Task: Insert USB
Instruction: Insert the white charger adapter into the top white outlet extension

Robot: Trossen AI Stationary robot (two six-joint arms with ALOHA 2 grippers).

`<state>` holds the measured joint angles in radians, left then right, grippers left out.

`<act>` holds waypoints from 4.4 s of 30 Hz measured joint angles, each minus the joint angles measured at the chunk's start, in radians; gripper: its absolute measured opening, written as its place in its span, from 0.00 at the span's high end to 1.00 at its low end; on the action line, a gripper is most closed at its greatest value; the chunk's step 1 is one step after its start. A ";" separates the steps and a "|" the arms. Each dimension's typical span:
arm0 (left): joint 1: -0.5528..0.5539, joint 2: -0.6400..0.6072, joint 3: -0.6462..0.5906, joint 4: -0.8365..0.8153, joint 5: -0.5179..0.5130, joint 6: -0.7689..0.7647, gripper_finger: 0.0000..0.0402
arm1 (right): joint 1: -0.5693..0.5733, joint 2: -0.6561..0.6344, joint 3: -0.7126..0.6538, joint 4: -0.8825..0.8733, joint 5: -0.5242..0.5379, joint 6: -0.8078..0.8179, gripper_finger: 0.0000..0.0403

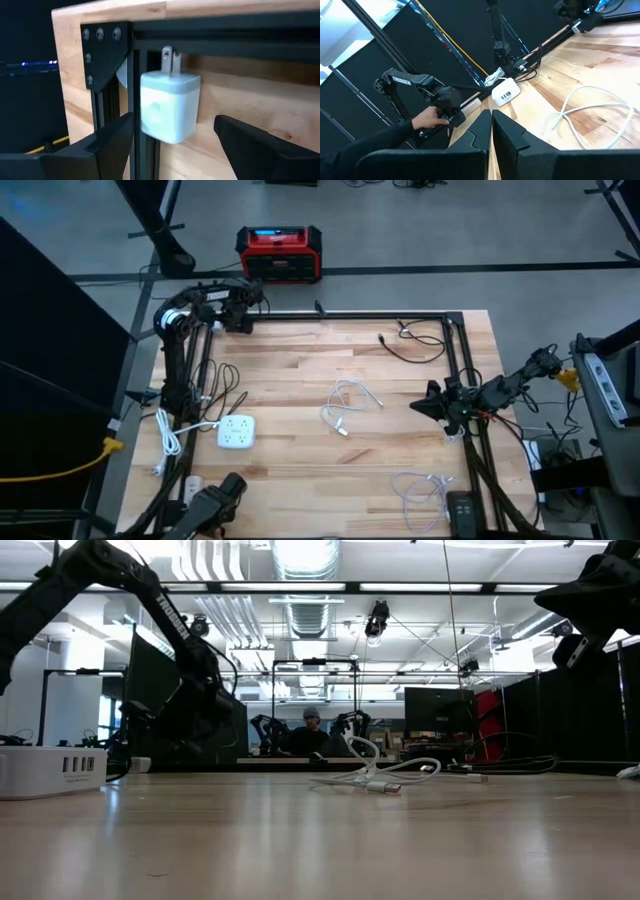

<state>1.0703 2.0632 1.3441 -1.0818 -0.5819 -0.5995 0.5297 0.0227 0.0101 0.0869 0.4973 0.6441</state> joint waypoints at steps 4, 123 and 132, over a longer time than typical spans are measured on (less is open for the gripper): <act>0.002 -0.002 0.000 0.015 0.022 0.050 0.32 | 0.000 0.000 0.000 0.000 0.000 0.000 1.00; -0.086 -0.128 -0.058 0.017 0.185 1.049 0.31 | 0.000 0.000 0.001 0.000 0.046 -0.003 1.00; -0.089 -0.122 -0.109 0.102 0.162 1.080 0.32 | 0.000 0.000 0.001 0.000 0.046 -0.002 1.00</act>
<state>0.9817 1.9408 1.2349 -0.9799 -0.4197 0.4803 0.5295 0.0229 0.0109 0.0872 0.5434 0.6424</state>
